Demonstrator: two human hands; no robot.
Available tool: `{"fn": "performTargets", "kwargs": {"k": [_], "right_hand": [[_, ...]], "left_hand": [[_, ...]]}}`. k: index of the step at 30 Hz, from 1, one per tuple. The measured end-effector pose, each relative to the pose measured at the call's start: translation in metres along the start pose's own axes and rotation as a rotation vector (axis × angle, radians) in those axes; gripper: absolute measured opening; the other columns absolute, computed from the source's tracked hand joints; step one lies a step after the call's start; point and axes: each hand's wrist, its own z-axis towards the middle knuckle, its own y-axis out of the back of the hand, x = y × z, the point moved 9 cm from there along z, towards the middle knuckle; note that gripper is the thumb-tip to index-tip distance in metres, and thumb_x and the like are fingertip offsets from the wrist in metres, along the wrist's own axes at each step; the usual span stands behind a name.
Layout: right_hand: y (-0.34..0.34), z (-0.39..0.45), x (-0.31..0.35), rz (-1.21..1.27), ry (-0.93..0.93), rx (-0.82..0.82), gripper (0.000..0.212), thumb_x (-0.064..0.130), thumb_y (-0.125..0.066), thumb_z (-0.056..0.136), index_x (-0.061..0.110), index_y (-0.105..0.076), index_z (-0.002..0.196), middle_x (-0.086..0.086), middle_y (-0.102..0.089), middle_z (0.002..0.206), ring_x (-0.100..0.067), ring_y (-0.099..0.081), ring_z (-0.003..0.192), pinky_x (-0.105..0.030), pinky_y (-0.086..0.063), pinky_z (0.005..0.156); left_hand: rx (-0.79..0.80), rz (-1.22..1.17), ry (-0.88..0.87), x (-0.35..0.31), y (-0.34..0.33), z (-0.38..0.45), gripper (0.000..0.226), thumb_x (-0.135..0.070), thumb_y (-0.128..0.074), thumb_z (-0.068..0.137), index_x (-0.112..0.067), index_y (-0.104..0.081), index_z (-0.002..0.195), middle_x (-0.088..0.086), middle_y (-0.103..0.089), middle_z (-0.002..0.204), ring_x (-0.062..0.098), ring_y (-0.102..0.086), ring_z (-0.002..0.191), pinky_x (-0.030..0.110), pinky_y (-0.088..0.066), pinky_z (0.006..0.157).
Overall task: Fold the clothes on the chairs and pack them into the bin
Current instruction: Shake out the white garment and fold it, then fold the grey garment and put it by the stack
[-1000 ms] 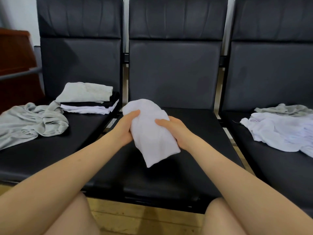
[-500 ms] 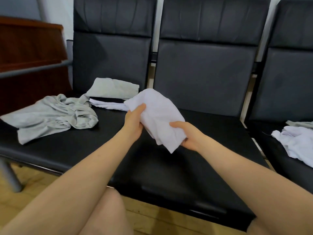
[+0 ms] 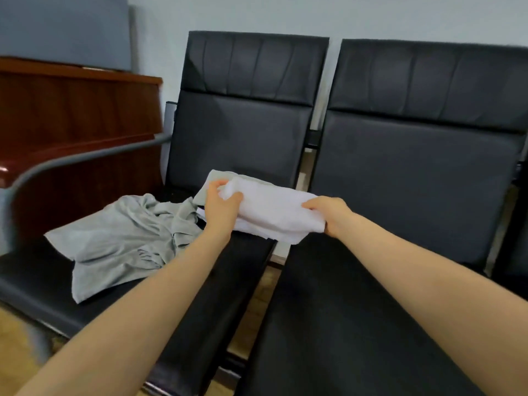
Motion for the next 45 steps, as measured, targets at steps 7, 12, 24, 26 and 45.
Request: {"fn": "performTargets", "kwargs": {"k": [7, 12, 24, 26, 45], "right_hand": [[-0.073, 0.071, 0.088, -0.351, 0.535, -0.149, 0.061, 0.012, -0.057, 0.090, 0.015, -0.032, 0.146, -0.014, -0.040, 0.140, -0.028, -0.049, 0.113, -0.033, -0.043, 0.088], [-0.150, 0.106, 0.034, -1.045, 0.695, 0.102, 0.049, 0.038, -0.042, 0.100, 0.014, -0.044, 0.143, -0.009, -0.039, 0.149, -0.028, -0.033, 0.137, -0.041, -0.034, 0.109], [-0.131, 0.030, 0.059, -0.990, 0.954, -0.179, 0.034, 0.029, -0.047, 0.097, 0.012, -0.062, 0.122, -0.007, -0.050, 0.133, -0.022, -0.035, 0.132, -0.035, -0.037, 0.100], [-0.138, 0.000, 0.063, -0.849, 1.014, -0.190, 0.023, 0.024, -0.050, 0.094, 0.013, -0.068, 0.103, -0.003, -0.058, 0.115, -0.019, -0.044, 0.116, -0.032, -0.041, 0.089], [-0.289, -0.062, -0.074, -0.735, 0.612, 0.449, 0.028, 0.033, -0.052, 0.093, 0.016, -0.058, 0.071, -0.001, -0.052, 0.082, -0.020, -0.054, 0.078, -0.027, -0.036, 0.059]], "left_hand": [[-0.113, 0.332, -0.324, -0.017, 0.015, 0.113, 0.043, -0.018, -0.053, 0.094, -0.025, -0.044, 0.136, 0.002, -0.039, 0.133, 0.005, -0.048, 0.098, 0.022, -0.036, 0.090], [0.212, 1.067, -0.243, 0.060, -0.020, 0.151, 0.036, -0.041, -0.042, 0.095, -0.032, -0.058, 0.126, 0.002, -0.045, 0.140, 0.029, -0.038, 0.125, 0.043, -0.038, 0.098], [0.341, 0.866, -0.143, 0.040, 0.031, 0.137, 0.017, -0.025, -0.041, 0.092, -0.020, -0.051, 0.080, 0.003, -0.048, 0.080, 0.018, -0.043, 0.077, 0.030, -0.036, 0.070], [0.303, 0.927, -0.148, 0.028, 0.056, 0.126, 0.024, -0.025, -0.040, 0.094, -0.017, -0.061, 0.085, 0.009, -0.058, 0.086, 0.024, -0.053, 0.082, 0.033, -0.042, 0.075], [0.099, 1.188, -0.066, 0.096, 0.213, 0.033, 0.028, -0.042, -0.044, 0.097, -0.020, -0.059, 0.090, 0.004, -0.057, 0.104, 0.021, -0.055, 0.092, 0.033, -0.044, 0.079]]}}
